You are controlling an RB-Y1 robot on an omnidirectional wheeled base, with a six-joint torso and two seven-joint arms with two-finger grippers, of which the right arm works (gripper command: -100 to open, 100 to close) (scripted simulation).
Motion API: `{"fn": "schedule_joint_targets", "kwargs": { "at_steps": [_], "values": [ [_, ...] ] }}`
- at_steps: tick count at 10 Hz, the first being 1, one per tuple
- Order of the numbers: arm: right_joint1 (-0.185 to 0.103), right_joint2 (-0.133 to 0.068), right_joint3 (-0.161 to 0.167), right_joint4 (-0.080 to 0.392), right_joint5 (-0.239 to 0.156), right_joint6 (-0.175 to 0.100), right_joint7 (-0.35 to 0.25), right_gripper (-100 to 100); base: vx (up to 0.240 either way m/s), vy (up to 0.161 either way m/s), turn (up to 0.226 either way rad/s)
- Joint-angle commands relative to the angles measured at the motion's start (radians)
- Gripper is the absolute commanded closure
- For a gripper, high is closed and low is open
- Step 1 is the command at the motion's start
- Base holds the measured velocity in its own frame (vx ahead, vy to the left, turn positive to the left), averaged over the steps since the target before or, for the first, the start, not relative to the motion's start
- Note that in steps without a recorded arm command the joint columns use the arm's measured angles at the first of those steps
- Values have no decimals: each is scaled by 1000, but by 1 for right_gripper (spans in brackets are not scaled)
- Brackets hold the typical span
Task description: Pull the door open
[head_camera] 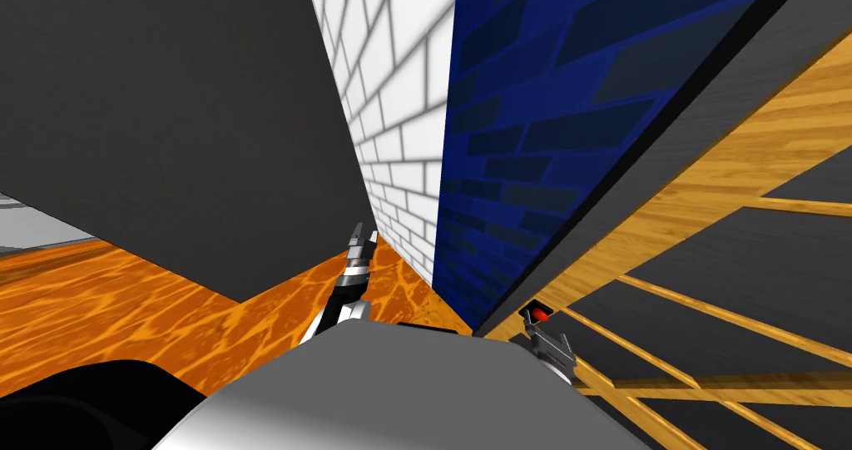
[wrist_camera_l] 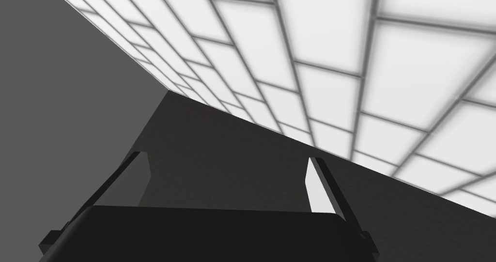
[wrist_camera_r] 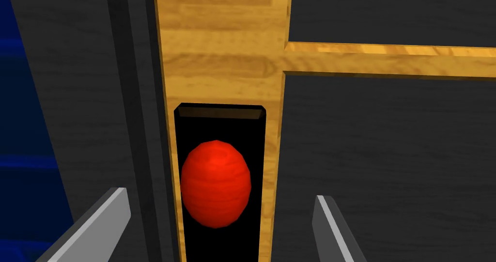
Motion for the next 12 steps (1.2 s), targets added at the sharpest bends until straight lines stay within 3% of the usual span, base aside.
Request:
{"fn": "schedule_joint_targets", "kwargs": {
  "at_steps": [1,4,5,6,11,12],
  "values": [
    [3,-17,1,16,1,-6,-29,-100,96,-7,-5],
    [8,-46,4,47,4,-18,-78,-100,125,8,-21],
    [21,-35,8,35,4,-14,-64,-100,36,15,-37],
    [21,-35,8,35,4,-14,-64,100,-22,14,27],
    [21,-35,8,35,4,-14,-64,100,-5,-1,2],
    [30,-44,31,23,18,-21,-77,100,-132,16,73]
  ]
}}
